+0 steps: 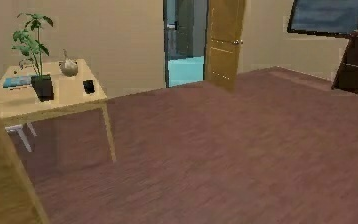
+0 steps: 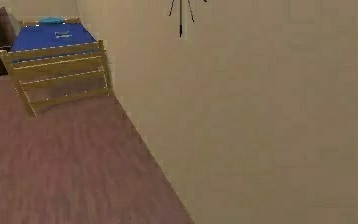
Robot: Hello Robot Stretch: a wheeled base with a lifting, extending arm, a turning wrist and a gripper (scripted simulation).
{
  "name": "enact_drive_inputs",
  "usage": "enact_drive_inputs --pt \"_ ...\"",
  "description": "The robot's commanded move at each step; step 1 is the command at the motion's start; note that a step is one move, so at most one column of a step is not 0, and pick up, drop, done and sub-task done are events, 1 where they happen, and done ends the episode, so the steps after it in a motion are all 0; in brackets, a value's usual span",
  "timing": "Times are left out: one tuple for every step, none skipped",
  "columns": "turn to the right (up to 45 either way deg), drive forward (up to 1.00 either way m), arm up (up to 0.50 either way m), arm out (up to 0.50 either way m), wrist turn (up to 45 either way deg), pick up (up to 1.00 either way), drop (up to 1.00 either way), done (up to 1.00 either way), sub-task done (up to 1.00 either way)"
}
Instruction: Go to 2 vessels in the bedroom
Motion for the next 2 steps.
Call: enact_drive_inputs --pt "0.0 0.95 0.00 0.00 0.0 0.00 0.00 0.00 0.00" --pt "-45.0 0.00 0.00 0.00 0.0 0.00 0.00 0.00 0.00"
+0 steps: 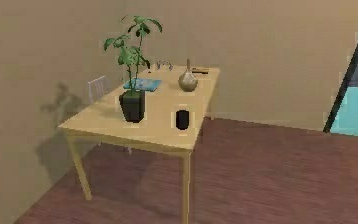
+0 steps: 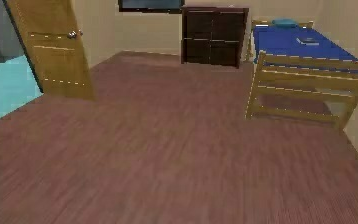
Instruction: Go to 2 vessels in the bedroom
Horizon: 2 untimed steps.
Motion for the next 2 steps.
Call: enact_drive_inputs --pt "-27.0 0.00 0.00 0.00 0.0 0.00 0.00 0.00 0.00" --pt "0.0 0.45 0.00 0.00 0.0 0.00 0.00 0.00 0.00"
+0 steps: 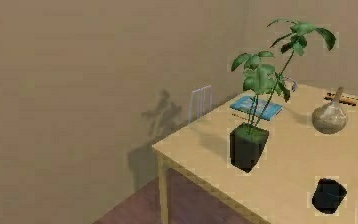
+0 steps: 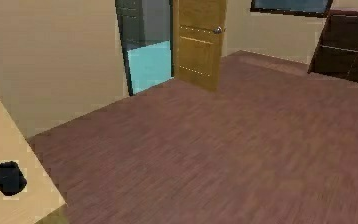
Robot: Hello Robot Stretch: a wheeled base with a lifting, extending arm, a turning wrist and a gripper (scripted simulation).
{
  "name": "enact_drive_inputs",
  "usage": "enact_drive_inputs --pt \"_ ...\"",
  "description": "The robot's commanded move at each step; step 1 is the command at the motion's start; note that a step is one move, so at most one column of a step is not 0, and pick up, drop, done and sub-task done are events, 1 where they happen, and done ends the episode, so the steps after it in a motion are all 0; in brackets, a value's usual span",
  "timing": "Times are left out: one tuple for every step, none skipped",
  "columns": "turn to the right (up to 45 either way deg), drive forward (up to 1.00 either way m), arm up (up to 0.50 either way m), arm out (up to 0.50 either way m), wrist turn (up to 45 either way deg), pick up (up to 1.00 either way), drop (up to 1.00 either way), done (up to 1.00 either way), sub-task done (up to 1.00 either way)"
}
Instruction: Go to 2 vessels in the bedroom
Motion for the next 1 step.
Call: enact_drive_inputs --pt "42.0 0.00 0.00 0.00 0.0 0.00 0.00 0.00 0.00"
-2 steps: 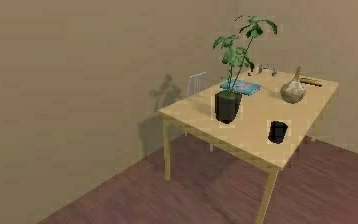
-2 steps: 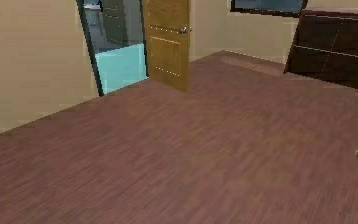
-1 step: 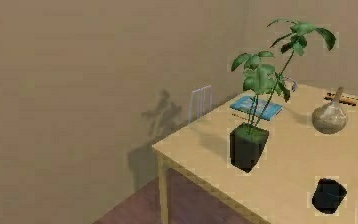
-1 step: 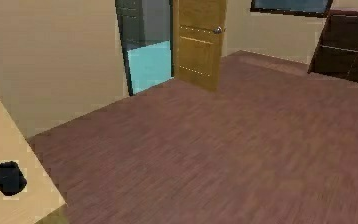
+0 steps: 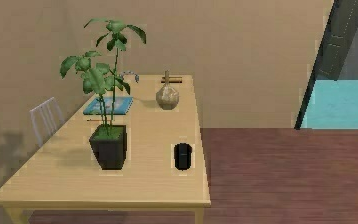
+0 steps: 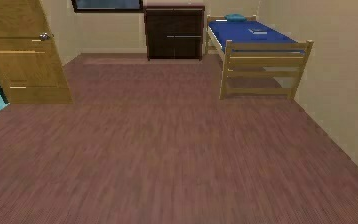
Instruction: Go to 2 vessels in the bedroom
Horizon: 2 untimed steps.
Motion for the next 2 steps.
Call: enact_drive_inputs --pt "0.0 0.00 0.00 0.00 0.0 0.00 0.00 0.00 1.00" --pt "45.0 0.00 0.00 0.00 0.0 0.00 0.00 0.00 0.00"
